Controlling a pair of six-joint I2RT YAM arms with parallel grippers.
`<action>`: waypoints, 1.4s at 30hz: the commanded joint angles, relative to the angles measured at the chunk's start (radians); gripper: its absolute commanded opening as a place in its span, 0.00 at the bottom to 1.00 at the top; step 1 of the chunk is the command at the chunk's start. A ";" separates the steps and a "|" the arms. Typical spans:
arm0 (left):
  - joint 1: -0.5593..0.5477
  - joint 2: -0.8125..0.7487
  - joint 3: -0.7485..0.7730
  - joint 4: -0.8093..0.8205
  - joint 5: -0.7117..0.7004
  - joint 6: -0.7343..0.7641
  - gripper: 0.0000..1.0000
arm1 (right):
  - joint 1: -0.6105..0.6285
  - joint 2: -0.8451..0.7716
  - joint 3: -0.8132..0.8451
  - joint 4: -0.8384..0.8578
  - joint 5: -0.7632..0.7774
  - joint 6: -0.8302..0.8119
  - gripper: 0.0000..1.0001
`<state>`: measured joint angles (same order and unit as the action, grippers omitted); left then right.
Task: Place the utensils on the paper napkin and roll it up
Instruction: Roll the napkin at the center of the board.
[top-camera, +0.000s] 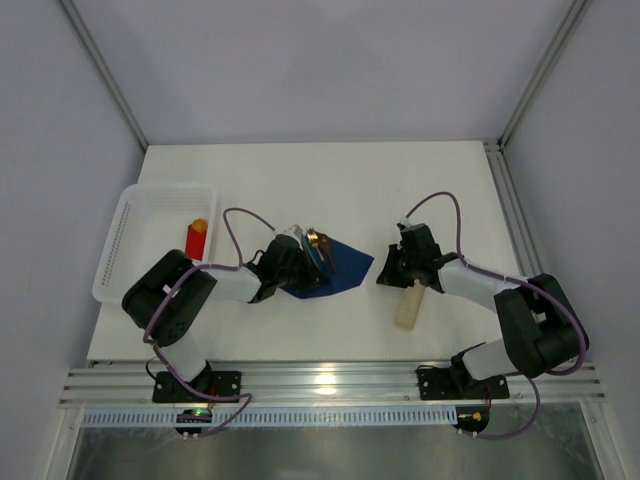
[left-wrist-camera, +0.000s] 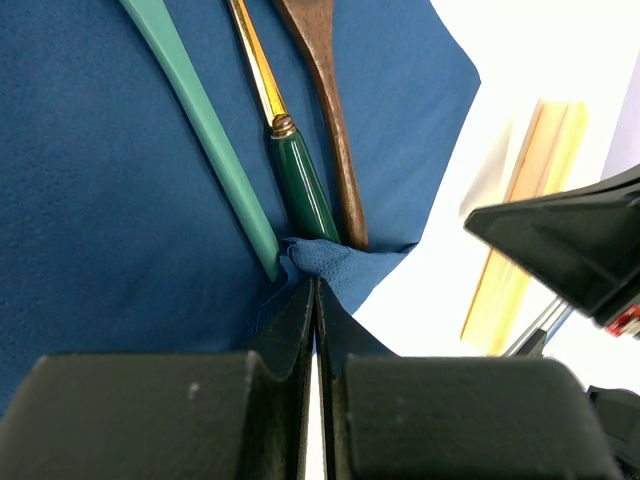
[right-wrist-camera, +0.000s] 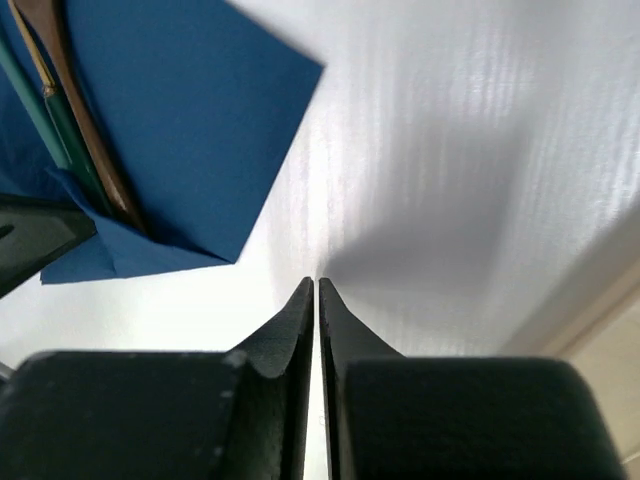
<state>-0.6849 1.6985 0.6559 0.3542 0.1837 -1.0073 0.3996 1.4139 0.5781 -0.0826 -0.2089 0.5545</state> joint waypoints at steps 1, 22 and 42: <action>0.005 -0.019 -0.018 -0.026 -0.018 0.015 0.00 | -0.025 0.005 0.092 -0.066 0.066 -0.010 0.11; 0.005 -0.033 -0.019 -0.043 -0.013 0.032 0.00 | -0.054 0.281 0.305 -0.048 0.045 -0.034 0.41; 0.004 -0.046 -0.013 -0.069 -0.021 0.036 0.00 | -0.045 0.284 0.247 0.000 -0.060 -0.051 0.40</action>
<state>-0.6849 1.6752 0.6476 0.3168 0.1833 -1.0042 0.3470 1.7142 0.8570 -0.0334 -0.3088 0.5282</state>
